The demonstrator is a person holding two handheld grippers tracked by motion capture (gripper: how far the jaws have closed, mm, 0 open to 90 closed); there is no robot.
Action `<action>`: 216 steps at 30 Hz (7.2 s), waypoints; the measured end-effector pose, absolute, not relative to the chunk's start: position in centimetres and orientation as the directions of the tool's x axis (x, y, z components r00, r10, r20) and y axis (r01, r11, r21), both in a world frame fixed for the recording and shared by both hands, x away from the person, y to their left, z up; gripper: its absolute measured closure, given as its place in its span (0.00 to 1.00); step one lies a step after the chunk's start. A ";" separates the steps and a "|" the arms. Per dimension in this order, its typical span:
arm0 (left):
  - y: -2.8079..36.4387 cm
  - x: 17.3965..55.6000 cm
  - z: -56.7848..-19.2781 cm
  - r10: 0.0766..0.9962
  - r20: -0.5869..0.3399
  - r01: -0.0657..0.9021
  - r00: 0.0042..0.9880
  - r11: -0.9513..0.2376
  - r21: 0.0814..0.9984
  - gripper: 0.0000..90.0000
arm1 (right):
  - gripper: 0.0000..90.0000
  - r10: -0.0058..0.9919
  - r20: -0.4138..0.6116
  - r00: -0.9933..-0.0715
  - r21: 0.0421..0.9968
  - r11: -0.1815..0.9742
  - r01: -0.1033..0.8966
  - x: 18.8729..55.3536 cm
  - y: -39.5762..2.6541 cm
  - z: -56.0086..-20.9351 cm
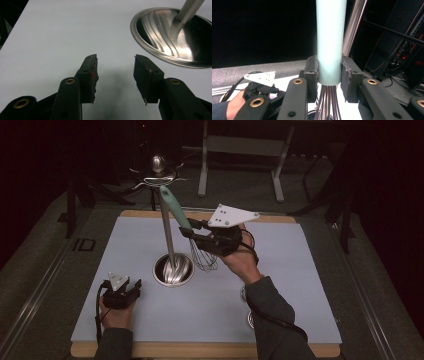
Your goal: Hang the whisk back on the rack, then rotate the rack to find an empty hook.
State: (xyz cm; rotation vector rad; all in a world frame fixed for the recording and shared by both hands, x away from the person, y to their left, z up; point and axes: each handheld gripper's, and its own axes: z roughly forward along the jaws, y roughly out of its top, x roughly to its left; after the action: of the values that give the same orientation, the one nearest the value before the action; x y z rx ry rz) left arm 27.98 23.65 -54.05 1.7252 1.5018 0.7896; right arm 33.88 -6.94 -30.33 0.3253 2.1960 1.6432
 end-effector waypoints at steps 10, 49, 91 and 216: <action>23.7 28.0 -54.0 0.990 -0.002 0.561 0.141 -0.078 0.824 0.61 | 0.77 0.391 -0.167 -0.905 0.953 0.301 -0.047 33.9 -6.3 -30.2; 23.6 28.0 -54.1 0.990 0.001 0.564 0.141 -0.080 0.822 0.60 | 0.73 0.493 -0.227 -0.840 0.919 0.393 -0.018 34.7 -2.9 -31.3; 23.3 27.9 -53.9 0.987 0.017 0.548 0.158 -0.102 0.830 0.66 | 0.81 0.423 -0.197 -0.885 0.841 0.536 0.069 34.7 -7.3 -33.4; 21.5 32.7 -27.4 0.916 -0.094 -0.114 0.390 0.149 0.982 1.00 | 0.68 0.873 0.147 -0.464 0.790 0.179 0.587 31.1 -29.4 -48.8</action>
State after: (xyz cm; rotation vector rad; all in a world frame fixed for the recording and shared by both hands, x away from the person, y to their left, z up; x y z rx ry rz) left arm 32.71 21.47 -27.39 1.1785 0.8763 0.8956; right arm 31.11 -29.44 -48.75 1.3844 2.1225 1.1784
